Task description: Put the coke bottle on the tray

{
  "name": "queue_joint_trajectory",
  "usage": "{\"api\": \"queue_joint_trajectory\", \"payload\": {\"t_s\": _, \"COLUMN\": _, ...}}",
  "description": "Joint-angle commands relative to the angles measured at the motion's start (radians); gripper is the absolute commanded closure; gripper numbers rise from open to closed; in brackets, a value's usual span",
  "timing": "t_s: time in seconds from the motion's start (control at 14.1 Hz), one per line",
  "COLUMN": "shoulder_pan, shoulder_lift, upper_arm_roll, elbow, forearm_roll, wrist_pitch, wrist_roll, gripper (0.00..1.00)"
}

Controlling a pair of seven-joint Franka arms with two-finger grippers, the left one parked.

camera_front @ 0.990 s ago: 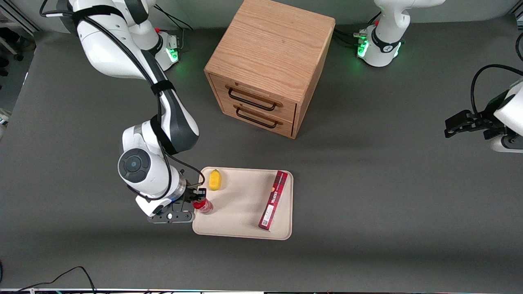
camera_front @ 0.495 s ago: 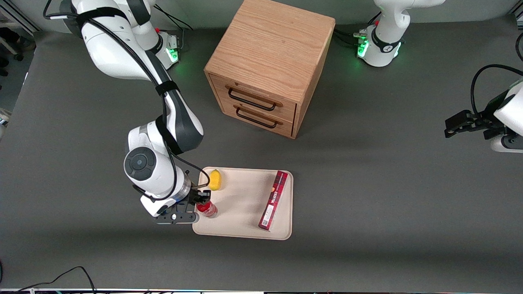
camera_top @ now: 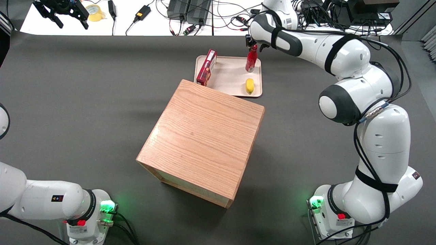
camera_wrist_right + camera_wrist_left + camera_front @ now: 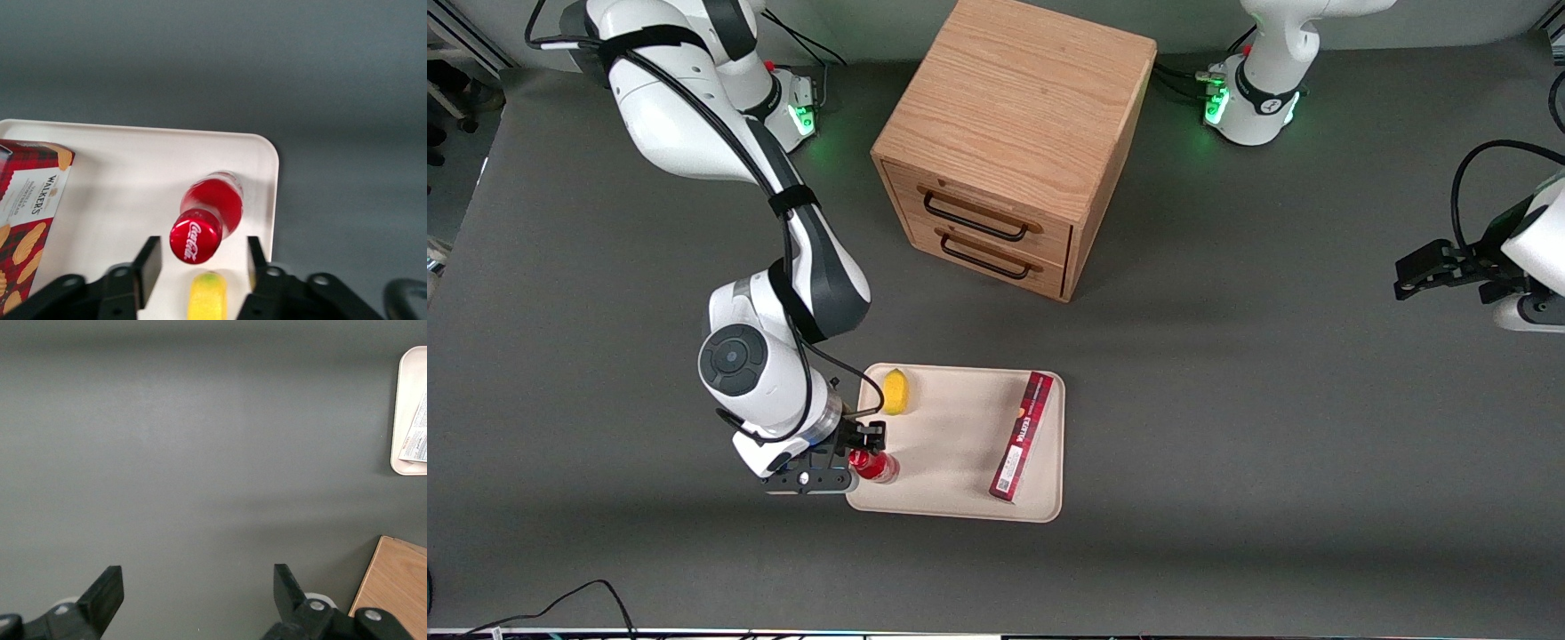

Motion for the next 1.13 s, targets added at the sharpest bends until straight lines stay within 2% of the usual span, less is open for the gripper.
{"api": "queue_joint_trajectory", "payload": {"t_s": 0.0, "shoulder_pan": -0.002, "shoulder_lift": -0.02, "upper_arm_roll": -0.014, "elbow": 0.048, "forearm_roll": 0.0, "wrist_pitch": -0.066, "wrist_roll": 0.007, "gripper": 0.0}}
{"api": "queue_joint_trajectory", "payload": {"t_s": 0.21, "shoulder_pan": -0.004, "shoulder_lift": -0.107, "upper_arm_roll": -0.024, "elbow": 0.085, "forearm_roll": -0.108, "wrist_pitch": -0.255, "wrist_roll": 0.007, "gripper": 0.0}}
{"api": "queue_joint_trajectory", "payload": {"t_s": 0.42, "shoulder_pan": -0.073, "shoulder_lift": -0.294, "upper_arm_roll": -0.023, "elbow": 0.033, "forearm_roll": -0.106, "wrist_pitch": -0.399, "wrist_roll": -0.005, "gripper": 0.0}}
{"api": "queue_joint_trajectory", "payload": {"t_s": 0.57, "shoulder_pan": -0.116, "shoulder_lift": -0.423, "upper_arm_roll": -0.023, "elbow": -0.039, "forearm_roll": -0.106, "wrist_pitch": -0.462, "wrist_roll": -0.103, "gripper": 0.0}}
{"api": "queue_joint_trajectory", "payload": {"t_s": 0.71, "shoulder_pan": -0.185, "shoulder_lift": -0.576, "upper_arm_roll": -0.015, "elbow": -0.165, "forearm_roll": -0.112, "wrist_pitch": -0.446, "wrist_roll": -0.118, "gripper": 0.0}}
{"api": "queue_joint_trajectory", "payload": {"t_s": 0.85, "shoulder_pan": -0.243, "shoulder_lift": -0.673, "upper_arm_roll": -0.017, "elbow": -0.211, "forearm_roll": -0.107, "wrist_pitch": -0.462, "wrist_roll": -0.263, "gripper": 0.0}}
{"api": "queue_joint_trajectory", "payload": {"t_s": 1.06, "shoulder_pan": -0.311, "shoulder_lift": -0.811, "upper_arm_roll": -0.035, "elbow": -0.36, "forearm_roll": -0.104, "wrist_pitch": -0.449, "wrist_roll": -0.305, "gripper": 0.0}}
